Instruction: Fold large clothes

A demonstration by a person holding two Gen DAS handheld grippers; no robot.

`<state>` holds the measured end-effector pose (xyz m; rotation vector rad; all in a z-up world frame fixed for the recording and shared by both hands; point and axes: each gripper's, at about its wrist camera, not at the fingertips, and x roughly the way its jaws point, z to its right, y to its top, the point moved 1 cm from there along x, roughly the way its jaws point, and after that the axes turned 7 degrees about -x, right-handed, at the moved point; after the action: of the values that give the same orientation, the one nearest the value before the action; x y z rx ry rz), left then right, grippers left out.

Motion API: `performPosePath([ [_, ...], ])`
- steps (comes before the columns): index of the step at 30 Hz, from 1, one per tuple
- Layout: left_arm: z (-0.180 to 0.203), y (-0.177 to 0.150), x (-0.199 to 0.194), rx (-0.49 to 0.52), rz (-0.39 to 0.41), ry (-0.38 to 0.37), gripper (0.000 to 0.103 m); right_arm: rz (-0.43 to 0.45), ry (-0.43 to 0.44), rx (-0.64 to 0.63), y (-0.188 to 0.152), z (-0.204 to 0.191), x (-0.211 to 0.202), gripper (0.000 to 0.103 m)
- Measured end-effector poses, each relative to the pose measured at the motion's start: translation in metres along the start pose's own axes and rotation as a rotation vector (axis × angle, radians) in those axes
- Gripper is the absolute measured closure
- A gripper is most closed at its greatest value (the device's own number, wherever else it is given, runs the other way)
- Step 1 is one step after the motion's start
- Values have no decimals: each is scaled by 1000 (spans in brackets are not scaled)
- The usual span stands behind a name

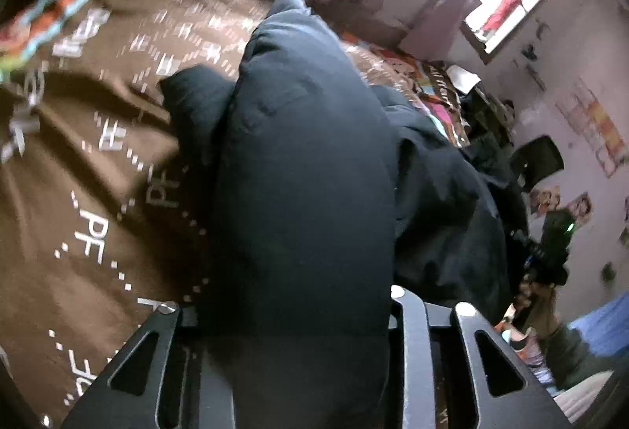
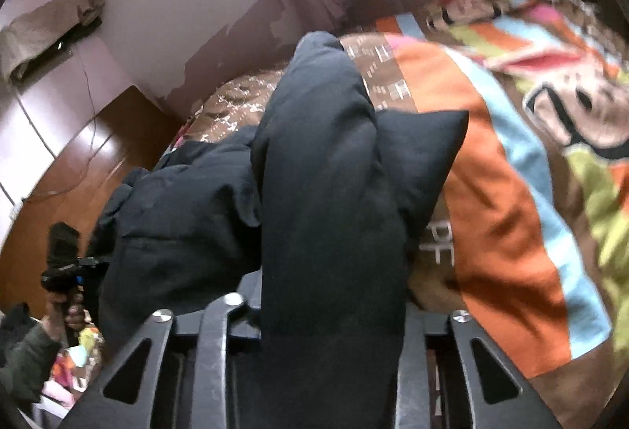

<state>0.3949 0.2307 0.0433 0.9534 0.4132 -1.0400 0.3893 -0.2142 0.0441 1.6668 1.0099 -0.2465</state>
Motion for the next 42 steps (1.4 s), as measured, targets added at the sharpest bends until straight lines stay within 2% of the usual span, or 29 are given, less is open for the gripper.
performPosePath([
  [5,40,-9,-1,60,58,23,80,87,16,-113,21,-38,-14,83],
  [9,48,-12,-9,85,128,35,80,143,71,-166,51,-53,-9,83],
  [13,51,12,-18,66,218,71,80,173,90,-192,75,-68,6,83],
  [17,31,39,-17,30,283,114,80,200,117,-206,101,-84,32,83],
  [21,9,50,-2,-1,274,169,80,177,88,-213,115,-98,70,83],
  [24,-1,48,7,4,265,200,80,138,56,-202,111,-97,93,83],
  [28,-1,51,10,22,253,216,79,77,-7,-129,98,-72,121,83],
  [30,0,49,12,30,243,253,75,55,-14,-73,94,-55,127,82],
  [33,-4,47,14,5,235,307,65,41,-25,-40,90,-43,128,75],
  [35,-12,47,14,-44,234,310,56,32,-33,-38,89,-44,125,72],
  [37,-21,48,11,-98,236,316,47,15,-39,-48,89,-45,125,63],
  [38,-24,47,9,-123,238,322,42,11,-40,-54,90,-48,124,55],
  [42,-29,45,0,-164,254,338,37,-11,-69,-84,88,-57,124,39],
])
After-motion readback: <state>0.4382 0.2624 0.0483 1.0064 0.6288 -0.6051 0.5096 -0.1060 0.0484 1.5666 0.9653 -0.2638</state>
